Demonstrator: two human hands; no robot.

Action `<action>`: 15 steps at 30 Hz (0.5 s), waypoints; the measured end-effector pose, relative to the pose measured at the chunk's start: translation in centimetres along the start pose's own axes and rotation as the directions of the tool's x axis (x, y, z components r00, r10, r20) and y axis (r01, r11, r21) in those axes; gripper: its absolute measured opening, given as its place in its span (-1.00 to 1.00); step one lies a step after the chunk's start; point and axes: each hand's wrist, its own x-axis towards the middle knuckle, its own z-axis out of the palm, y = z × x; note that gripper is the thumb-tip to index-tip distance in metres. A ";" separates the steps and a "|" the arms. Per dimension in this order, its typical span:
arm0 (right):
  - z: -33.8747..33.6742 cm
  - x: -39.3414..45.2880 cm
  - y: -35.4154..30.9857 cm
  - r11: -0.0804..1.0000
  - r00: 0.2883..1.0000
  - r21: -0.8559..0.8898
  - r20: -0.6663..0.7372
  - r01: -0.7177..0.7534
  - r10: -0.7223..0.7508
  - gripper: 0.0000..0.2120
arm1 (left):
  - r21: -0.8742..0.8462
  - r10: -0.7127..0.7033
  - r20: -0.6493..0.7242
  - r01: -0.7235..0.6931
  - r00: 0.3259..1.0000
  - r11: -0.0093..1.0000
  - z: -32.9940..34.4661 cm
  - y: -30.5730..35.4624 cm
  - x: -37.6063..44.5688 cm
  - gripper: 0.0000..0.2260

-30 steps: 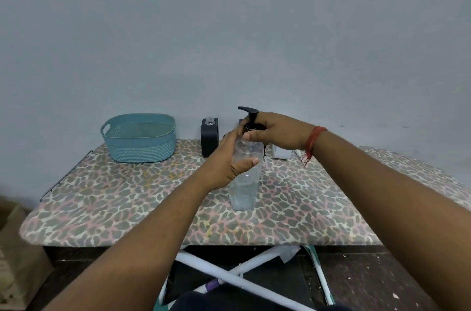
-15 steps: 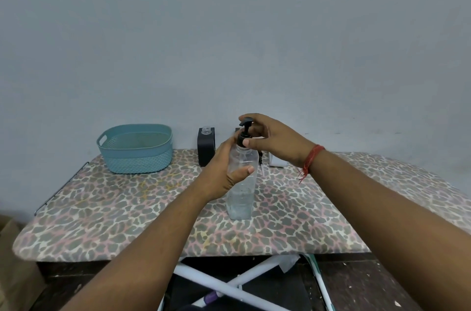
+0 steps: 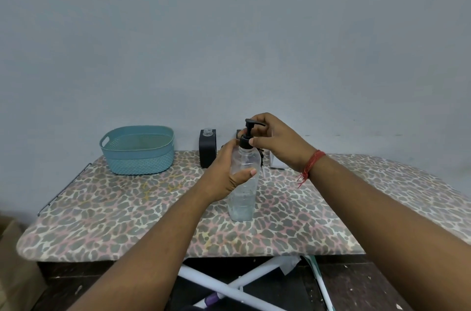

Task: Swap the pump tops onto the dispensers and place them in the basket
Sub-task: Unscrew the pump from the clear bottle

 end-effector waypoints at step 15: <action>0.6 0.2 0.7 0.998 0.998 -0.033 -0.049 -0.048 0.047 -0.56 | 0.000 0.014 0.011 -0.014 1.000 1.000 0.0 -0.1 0.0 -0.21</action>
